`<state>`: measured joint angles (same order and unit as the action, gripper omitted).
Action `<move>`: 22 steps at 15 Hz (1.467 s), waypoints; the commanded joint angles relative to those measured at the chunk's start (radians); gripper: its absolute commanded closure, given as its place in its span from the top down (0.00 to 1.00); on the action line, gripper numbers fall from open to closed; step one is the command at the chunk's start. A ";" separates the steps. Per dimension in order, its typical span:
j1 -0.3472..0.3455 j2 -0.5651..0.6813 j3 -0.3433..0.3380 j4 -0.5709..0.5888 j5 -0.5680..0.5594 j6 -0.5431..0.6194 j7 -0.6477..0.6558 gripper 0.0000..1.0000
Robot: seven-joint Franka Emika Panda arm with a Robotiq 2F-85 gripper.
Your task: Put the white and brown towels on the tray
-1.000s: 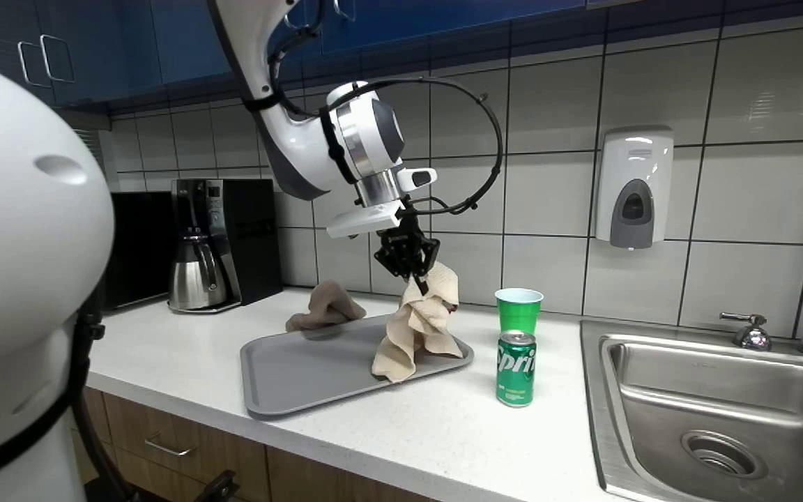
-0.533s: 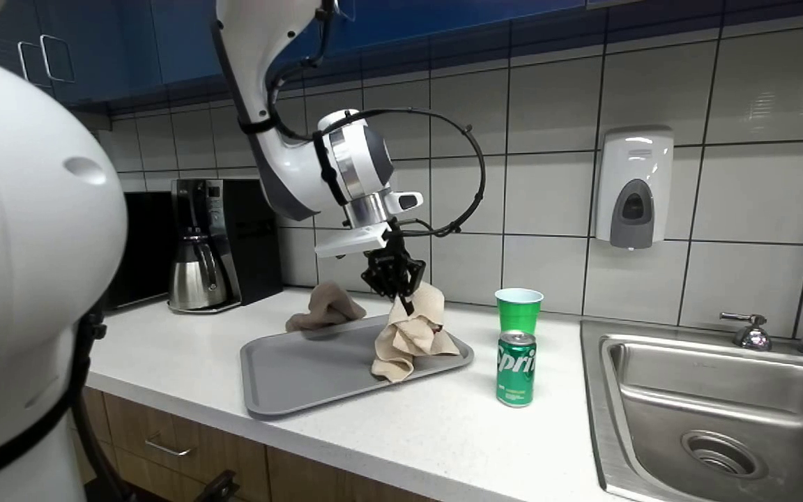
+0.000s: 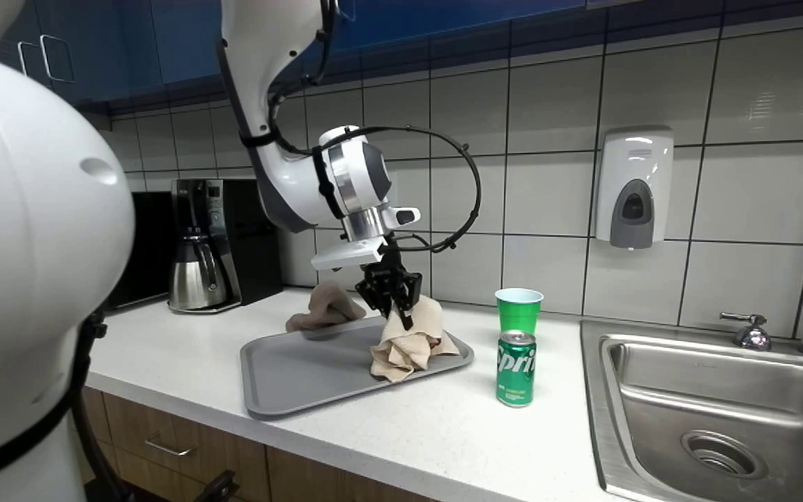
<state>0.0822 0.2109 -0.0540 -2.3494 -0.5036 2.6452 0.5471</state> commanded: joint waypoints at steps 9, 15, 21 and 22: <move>0.040 -0.230 0.064 -0.060 0.096 -0.143 -0.147 1.00; 0.034 -0.244 0.116 -0.021 0.143 -0.164 -0.196 1.00; 0.035 -0.226 0.141 -0.013 0.195 -0.133 -0.200 1.00; 0.038 -0.223 0.146 -0.008 0.212 -0.131 -0.210 1.00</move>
<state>0.1313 -0.0115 0.0818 -2.3575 -0.2934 2.5157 0.3399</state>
